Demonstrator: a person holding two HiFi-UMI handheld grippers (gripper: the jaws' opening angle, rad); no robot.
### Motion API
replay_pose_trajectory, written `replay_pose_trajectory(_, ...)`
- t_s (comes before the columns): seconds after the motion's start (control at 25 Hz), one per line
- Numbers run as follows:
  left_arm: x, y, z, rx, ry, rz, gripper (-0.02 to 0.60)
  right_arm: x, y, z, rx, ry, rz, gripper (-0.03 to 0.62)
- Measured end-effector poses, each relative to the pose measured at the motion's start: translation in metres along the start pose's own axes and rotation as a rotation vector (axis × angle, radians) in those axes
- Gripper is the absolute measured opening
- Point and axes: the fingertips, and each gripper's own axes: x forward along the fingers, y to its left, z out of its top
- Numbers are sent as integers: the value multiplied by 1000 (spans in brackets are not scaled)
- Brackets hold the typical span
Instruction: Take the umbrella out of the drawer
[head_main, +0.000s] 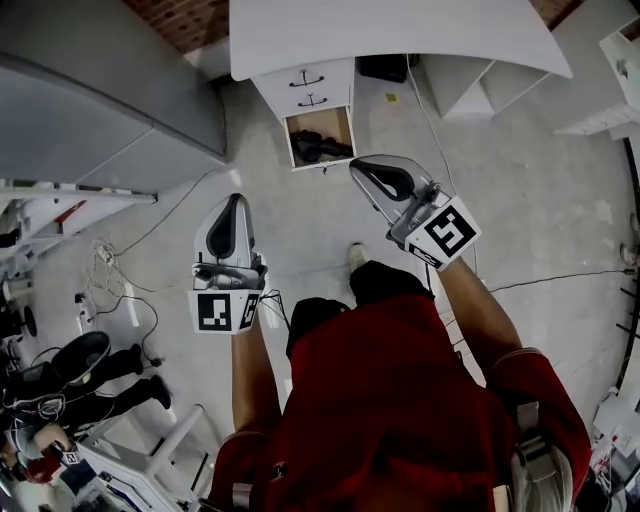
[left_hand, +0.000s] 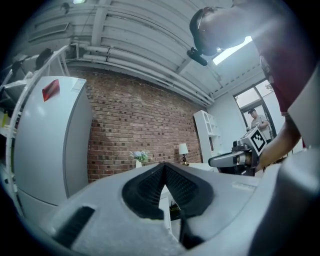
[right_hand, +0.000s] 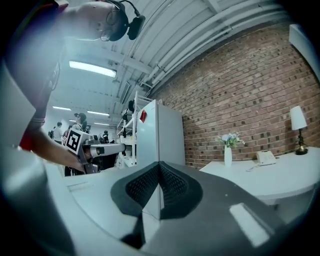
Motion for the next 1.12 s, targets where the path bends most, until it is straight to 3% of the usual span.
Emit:
replay_pose_trajectory(0.24, 21, 8, -14, -7, 30, 45, 5, 20, -28, -13, 3, 21, 53, 12)
replay_pose_trajectory(0.56, 48, 36, -32, -10, 50, 41, 5, 51, -51, -36, 18, 63, 58, 12)
replay_pose_trajectory(1.12, 73, 93, -121, -24, 87, 32, 5, 112, -81, -118, 1, 143, 65, 12)
